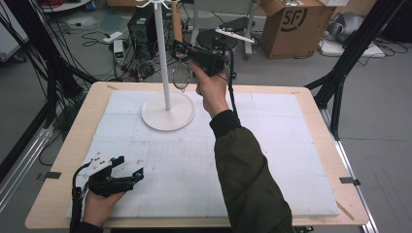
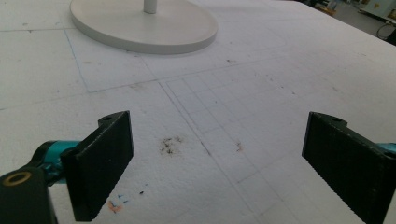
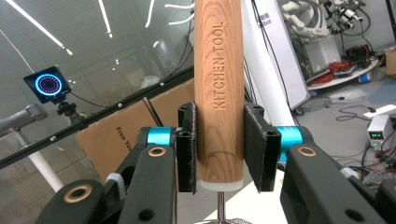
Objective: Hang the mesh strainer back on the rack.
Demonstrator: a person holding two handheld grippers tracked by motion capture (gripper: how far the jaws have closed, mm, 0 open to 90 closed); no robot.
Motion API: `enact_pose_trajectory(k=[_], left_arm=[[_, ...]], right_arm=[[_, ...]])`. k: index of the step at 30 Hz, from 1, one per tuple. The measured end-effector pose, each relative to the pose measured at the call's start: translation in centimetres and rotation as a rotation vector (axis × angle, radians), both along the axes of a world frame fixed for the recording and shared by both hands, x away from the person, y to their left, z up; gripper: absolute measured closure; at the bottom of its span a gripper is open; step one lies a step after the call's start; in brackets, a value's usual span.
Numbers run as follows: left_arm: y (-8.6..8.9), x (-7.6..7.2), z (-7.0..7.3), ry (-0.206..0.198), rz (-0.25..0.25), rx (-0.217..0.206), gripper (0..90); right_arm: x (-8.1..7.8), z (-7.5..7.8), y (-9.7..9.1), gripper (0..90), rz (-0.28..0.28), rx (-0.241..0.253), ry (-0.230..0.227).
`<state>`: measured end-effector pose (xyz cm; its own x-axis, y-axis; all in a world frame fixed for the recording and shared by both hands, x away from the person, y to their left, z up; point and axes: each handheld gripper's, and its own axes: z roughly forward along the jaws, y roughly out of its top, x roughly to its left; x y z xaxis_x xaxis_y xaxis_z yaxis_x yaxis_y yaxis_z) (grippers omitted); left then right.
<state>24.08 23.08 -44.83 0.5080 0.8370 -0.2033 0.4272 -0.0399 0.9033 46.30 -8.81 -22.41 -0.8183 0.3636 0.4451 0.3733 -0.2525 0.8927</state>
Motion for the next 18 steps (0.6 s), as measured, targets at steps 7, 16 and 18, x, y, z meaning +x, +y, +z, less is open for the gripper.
enact_pose_trajectory(k=[7, 16, 18], left_arm=[[-0.02, -0.02, -0.01, -0.001, -0.002, -0.001, 9.4], [-0.11, -0.03, -0.01, -0.002, -0.002, -0.001, 9.4], [-0.2, -0.04, 0.0, 0.0, -0.007, -0.001, 9.4]], right_arm=[[0.03, 0.0, 0.11, 68.4, -0.014, -0.014, 0.001], [-0.82, 0.47, 0.55, 68.4, -0.007, -0.006, -0.019], [-0.94, 0.5, 0.6, 68.4, -0.009, -0.012, -0.018]])
